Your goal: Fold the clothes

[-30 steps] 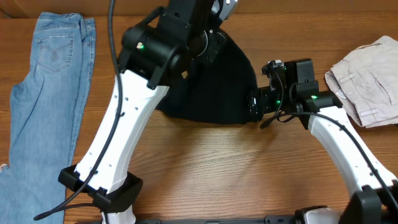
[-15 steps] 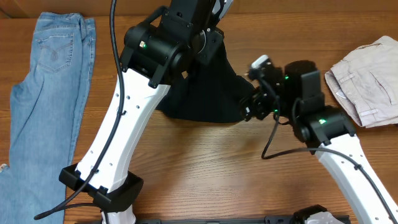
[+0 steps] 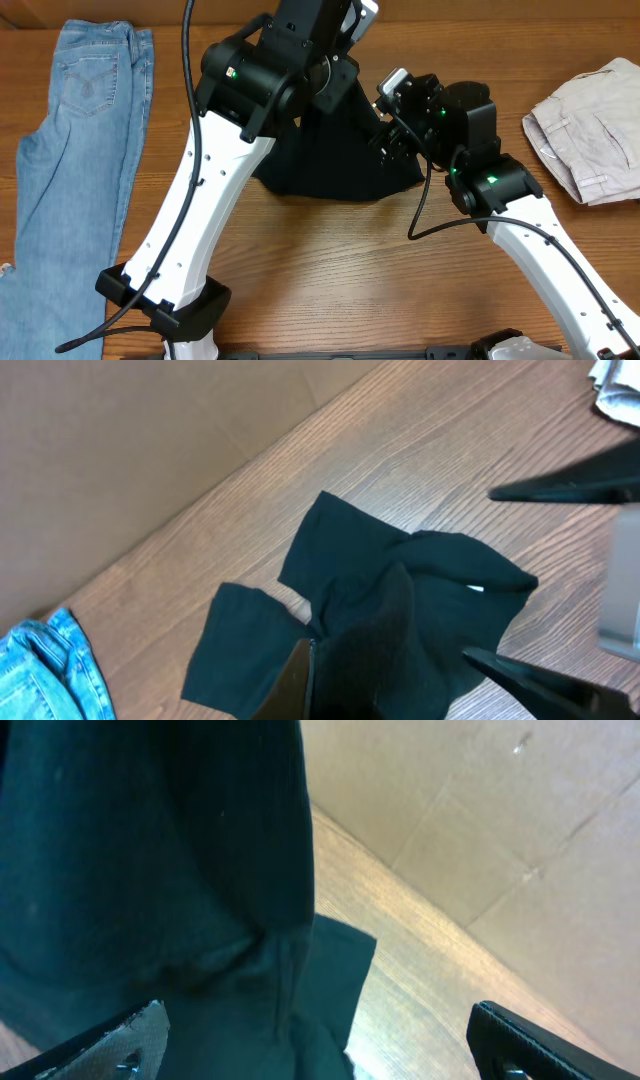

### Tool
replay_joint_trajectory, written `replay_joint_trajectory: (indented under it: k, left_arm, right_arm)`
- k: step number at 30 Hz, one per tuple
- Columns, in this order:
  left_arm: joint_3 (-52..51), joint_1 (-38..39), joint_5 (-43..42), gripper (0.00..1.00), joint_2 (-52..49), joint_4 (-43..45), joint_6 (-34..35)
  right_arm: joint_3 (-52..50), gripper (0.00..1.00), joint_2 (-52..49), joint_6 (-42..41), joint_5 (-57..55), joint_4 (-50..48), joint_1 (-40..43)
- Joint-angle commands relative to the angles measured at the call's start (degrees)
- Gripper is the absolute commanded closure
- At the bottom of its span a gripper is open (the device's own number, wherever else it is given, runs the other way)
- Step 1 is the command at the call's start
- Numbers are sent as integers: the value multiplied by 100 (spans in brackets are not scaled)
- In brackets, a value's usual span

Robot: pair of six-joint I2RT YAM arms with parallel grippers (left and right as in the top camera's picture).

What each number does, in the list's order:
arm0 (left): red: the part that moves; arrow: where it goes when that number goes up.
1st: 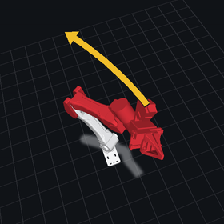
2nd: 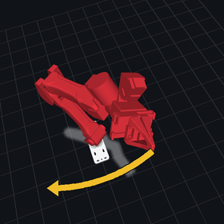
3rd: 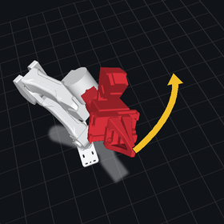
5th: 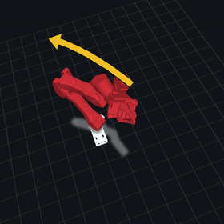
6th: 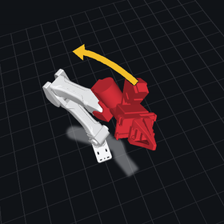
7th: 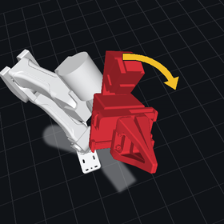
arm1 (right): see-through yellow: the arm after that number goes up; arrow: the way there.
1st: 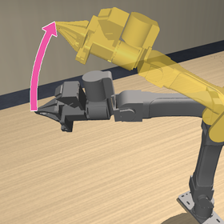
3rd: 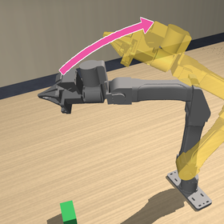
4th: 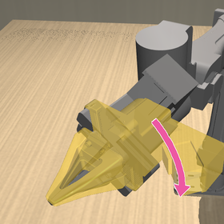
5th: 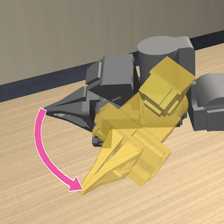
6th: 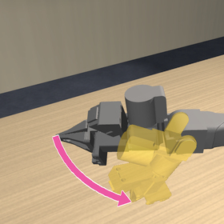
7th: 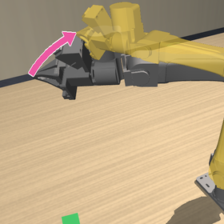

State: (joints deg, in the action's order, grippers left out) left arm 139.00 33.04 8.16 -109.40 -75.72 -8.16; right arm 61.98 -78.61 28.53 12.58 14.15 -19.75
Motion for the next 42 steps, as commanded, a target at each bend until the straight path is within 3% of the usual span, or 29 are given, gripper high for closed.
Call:
replay_joint_trajectory:
  k: [1,12,32,34,35,36,37,38,42]
  left_arm:
    - [33,87,-72,96,249,-9,-413]
    - [37,87,-422,94,671,210,-973]
    - [35,85,-498,93,697,136,-986]
    - [35,85,-498,93,697,136,-986]
    - [35,85,-498,93,697,138,-986]
    - [35,85,-498,93,697,136,-986]
    - [35,85,-501,93,695,136,-986]
    - [35,85,-498,93,695,136,-986]
    - [35,85,-461,93,695,136,-986]
  right_arm:
    - [151,0,-197,197,-50,-214,15]
    - [153,0,-264,197,166,-568,13]
    - [153,2,-181,197,-142,-1484,20]
    - [153,15,-177,197,-140,-1453,20]
    - [153,39,-175,195,-136,-1434,20]
    - [153,51,-175,192,-136,-1427,20]
    - [153,80,-175,188,-138,-1405,20]
    - [153,96,-175,39,-138,-1388,20]
    - [153,96,-116,-352,-140,-1314,20]
